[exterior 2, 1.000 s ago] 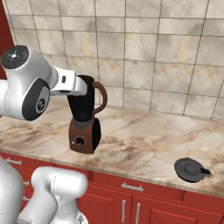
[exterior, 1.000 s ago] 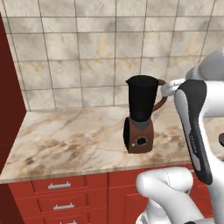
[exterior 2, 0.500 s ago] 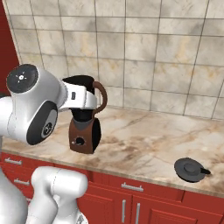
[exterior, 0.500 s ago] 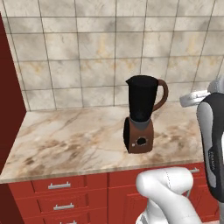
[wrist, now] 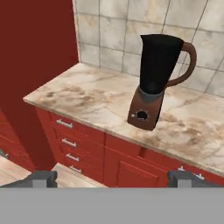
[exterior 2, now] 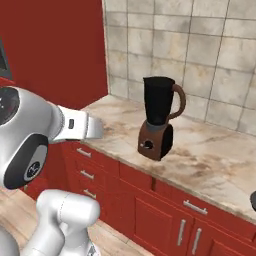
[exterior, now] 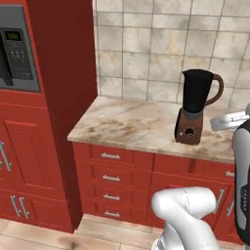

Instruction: Grab the garlic and lime from the fridge, place them in the blender, close the lid, and turn on the blender to create a marinade.

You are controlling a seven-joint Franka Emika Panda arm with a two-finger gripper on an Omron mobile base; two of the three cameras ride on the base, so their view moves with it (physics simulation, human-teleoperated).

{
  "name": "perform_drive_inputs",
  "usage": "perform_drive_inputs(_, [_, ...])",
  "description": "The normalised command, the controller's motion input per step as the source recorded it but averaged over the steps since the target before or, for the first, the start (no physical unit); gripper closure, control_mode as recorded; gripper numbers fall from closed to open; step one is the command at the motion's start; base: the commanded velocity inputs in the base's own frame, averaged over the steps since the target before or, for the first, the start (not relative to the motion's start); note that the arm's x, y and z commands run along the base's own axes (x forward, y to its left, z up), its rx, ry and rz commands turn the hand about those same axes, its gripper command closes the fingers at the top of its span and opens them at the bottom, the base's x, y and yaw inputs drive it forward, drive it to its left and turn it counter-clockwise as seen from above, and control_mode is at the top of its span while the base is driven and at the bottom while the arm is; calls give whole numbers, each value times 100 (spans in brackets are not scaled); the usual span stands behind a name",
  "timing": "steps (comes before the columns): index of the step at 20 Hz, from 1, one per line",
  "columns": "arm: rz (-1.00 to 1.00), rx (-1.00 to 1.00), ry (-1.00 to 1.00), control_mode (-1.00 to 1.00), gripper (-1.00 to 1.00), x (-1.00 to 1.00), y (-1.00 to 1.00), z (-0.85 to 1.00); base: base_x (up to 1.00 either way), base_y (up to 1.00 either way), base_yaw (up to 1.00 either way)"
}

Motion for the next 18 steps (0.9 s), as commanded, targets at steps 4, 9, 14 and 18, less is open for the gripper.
perform_drive_inputs(4, [0, 0, 0, 100, -100, 0, 0, 0, -19, 21, 100])
perform_drive_inputs(9, [0, 0, 0, 100, -100, 0, 0, 0, -4, 36, 99])
perform_drive_inputs(14, [0, 0, 0, 100, -100, 0, 0, 0, 14, 58, 81])
perform_drive_inputs(18, [0, 0, 0, 100, -100, 0, 0, 0, 80, 62, 59])
